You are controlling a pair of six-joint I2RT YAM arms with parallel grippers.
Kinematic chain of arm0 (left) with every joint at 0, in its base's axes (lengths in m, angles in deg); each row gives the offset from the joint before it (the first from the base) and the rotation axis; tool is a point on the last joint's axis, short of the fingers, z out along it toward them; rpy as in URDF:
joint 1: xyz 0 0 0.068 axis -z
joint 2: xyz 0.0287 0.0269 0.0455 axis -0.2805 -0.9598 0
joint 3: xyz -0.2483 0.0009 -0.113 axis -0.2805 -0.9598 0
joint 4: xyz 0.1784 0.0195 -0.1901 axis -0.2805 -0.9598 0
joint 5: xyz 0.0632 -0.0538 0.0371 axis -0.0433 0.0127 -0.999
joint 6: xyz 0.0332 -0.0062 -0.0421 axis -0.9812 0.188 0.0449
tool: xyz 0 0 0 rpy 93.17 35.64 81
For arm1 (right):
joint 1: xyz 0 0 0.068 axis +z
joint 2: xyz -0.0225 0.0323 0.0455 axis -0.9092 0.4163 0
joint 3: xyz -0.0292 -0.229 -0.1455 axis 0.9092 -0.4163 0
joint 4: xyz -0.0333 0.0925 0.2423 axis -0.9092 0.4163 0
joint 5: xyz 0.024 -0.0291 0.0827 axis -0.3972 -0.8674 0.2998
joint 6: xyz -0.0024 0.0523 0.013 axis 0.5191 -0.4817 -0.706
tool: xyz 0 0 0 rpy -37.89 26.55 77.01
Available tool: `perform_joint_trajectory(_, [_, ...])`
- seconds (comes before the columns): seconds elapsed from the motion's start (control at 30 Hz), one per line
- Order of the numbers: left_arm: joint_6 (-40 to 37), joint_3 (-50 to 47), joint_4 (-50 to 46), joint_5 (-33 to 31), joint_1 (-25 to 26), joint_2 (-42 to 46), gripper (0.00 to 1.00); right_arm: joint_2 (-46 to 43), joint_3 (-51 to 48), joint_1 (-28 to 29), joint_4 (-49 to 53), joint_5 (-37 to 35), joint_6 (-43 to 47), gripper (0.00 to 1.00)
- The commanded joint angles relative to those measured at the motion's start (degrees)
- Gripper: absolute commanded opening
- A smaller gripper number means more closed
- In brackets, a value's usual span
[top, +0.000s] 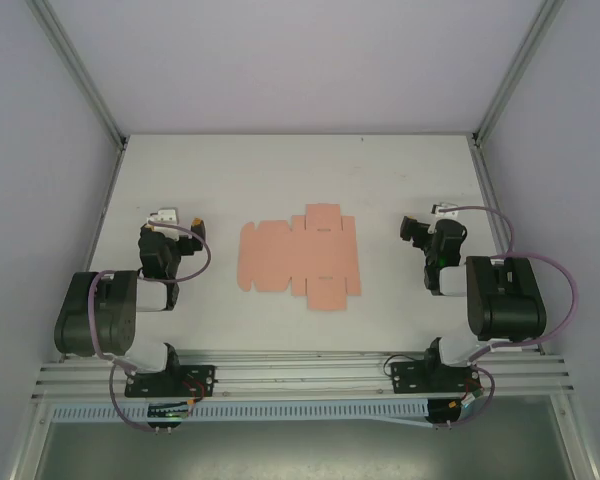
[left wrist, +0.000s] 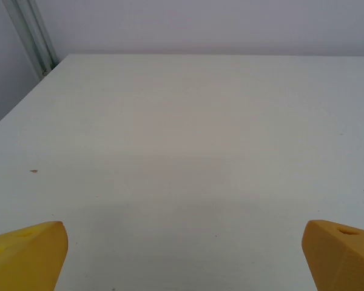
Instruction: Assemble paper box
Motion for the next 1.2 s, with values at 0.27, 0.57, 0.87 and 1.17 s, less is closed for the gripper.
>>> perform_joint_trajectory(0.27, [-0.6, 1.2, 1.6, 1.1, -0.3, -0.2, 0.99, -0.2, 0.7, -0.1, -1.9, -1.1, -0.7, 0.99])
perform_joint_trajectory(0.57, [-1.3, 1.7, 0.7, 3.1, -0.3, -0.1, 0.99, -0.2, 0.5, -0.6, -2.1, -0.1, -1.0, 0.99])
perform_joint_trajectory(0.87, [-0.2, 3.3, -4.8, 0.8, -0.3, 3.3, 0.99, -0.8, -0.1, -1.0, -2.9, -3.0, -2.7, 0.99])
perform_joint_trajectory(1.17, [7.5, 11.9, -30.3, 3.9, -0.3, 15.9, 0.99, -13.7, 7.8, 2.3, 20.5, -8.7, -2.6, 0.99])
